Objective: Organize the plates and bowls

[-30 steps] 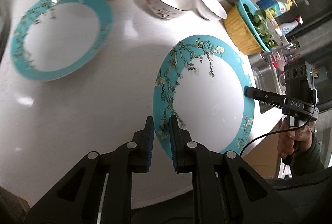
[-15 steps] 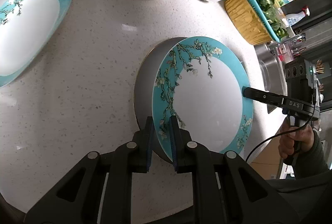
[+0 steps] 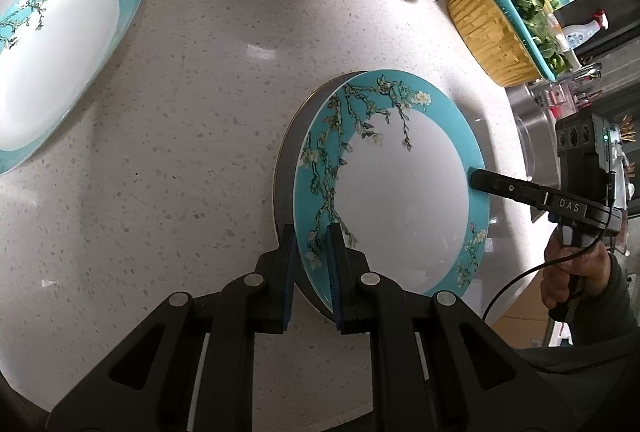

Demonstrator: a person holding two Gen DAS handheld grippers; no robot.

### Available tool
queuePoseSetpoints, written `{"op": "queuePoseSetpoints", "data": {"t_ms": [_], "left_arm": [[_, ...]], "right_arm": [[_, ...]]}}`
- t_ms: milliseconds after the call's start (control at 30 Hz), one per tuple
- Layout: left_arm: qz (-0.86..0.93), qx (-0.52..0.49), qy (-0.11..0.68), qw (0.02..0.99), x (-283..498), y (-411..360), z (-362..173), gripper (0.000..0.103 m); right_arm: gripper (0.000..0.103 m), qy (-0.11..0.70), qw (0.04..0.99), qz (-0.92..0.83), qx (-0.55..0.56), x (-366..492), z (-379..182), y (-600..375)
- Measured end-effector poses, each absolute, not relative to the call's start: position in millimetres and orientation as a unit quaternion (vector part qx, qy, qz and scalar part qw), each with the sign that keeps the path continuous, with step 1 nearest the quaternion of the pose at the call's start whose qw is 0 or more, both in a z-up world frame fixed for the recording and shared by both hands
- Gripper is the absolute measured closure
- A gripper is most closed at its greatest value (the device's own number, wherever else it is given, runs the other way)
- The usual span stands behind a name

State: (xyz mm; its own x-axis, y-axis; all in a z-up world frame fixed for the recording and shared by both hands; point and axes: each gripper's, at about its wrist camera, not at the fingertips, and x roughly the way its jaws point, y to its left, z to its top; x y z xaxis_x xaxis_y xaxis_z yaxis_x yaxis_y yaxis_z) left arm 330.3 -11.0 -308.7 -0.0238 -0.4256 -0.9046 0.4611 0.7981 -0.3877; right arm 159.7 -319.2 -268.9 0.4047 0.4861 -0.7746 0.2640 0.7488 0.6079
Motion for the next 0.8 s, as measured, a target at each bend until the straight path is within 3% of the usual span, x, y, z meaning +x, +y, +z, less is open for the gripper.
{"op": "queuePoseSetpoints", "data": {"t_ms": [800], "left_arm": [[-0.309, 0.069, 0.62, 0.718, 316.2, -26.3, -303.8, 0.087]], "right_arm": [[0.074, 0.559, 0.827, -0.015, 0.06, 169.3, -243.1, -253.4]]}}
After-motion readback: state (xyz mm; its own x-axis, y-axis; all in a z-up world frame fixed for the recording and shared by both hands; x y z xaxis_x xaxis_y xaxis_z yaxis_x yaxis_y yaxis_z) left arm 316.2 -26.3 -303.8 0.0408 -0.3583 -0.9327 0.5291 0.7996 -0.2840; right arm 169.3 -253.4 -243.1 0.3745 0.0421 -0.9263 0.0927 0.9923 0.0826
